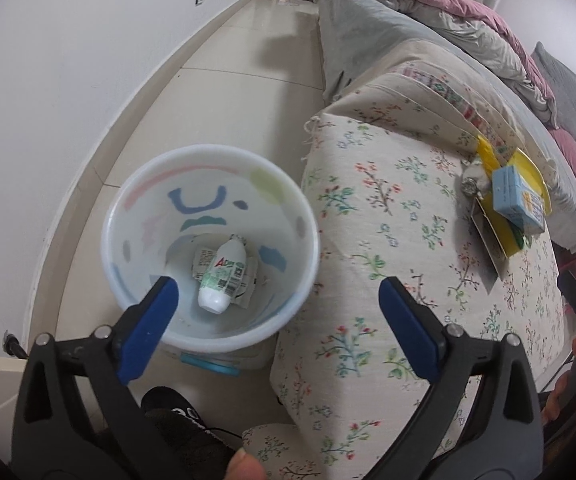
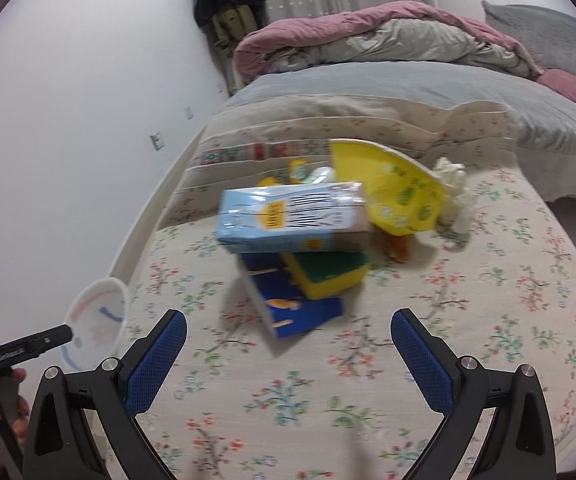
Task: Collect trash
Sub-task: 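Grasp the blue milk carton with the left tool while the right tool grasps the crumpled tissue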
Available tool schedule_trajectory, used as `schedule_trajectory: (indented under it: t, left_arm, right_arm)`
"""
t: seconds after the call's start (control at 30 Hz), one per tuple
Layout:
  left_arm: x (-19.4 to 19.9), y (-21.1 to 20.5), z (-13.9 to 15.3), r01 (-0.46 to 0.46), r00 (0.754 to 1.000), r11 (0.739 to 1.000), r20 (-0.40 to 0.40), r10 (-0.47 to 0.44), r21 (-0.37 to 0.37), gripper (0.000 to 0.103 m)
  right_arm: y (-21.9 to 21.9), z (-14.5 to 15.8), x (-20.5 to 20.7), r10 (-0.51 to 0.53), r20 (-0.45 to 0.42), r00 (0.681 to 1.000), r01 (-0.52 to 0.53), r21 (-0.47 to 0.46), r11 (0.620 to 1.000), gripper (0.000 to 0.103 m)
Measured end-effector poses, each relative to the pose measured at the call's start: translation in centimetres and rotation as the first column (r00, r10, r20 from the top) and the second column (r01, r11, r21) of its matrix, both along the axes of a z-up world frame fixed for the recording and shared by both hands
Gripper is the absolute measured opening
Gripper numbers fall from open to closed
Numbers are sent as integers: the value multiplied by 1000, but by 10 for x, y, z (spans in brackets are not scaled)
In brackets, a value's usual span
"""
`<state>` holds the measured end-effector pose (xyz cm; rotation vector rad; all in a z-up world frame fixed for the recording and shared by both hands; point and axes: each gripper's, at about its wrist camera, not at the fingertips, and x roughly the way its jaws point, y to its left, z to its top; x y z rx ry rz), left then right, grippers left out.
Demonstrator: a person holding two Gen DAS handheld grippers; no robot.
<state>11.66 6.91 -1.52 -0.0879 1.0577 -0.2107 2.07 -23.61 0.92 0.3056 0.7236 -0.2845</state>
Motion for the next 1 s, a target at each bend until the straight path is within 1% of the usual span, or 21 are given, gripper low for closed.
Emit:
schedule_trajectory:
  t: [0.23,0.33,0.6,0.7,0.73,0.8,0.83,0.9,1.0]
  left_arm:
    - [-5,-34,4,45,999,999,19,-45,26,102]
    - [-6,-52,6,78,997,996,25,-79,31,102]
    - [0,-104,14,206,978,978,37,-207,39,102]
    - [4,-124,18,253,966,966,48,-255,47,102]
    - [5,-133,19,274,959,960,54,-277,54,102]
    - [8,-152,21,335,938,939,64,-340,82,102]
    - [12,-166,20,377,921,920,62,-384,106,102]
    - [15,-181,21,422,899,898,67,-432,127,102]
    - [21,-206,24,509,847,846,84,-525,159,102]
  right_arm:
    - [-24,-4,-14,-58,-11,998,58,-16,998,103]
    - [-33,-5,-21,-79,-13,997,79,-17,997,103]
    - [-62,-9,-38,-142,-18,990,142,2,990,103]
    - [-72,-11,-44,-166,-20,986,166,11,986,103]
    - [-76,-12,-46,-176,-21,984,177,17,984,103]
    - [-83,-14,-50,-191,-22,981,192,24,981,103]
    - [-86,-14,-51,-200,-23,980,200,29,979,103]
    - [-91,-16,-53,-214,-26,977,215,39,976,103]
    - [-97,-17,-56,-227,-30,973,228,52,972,103]
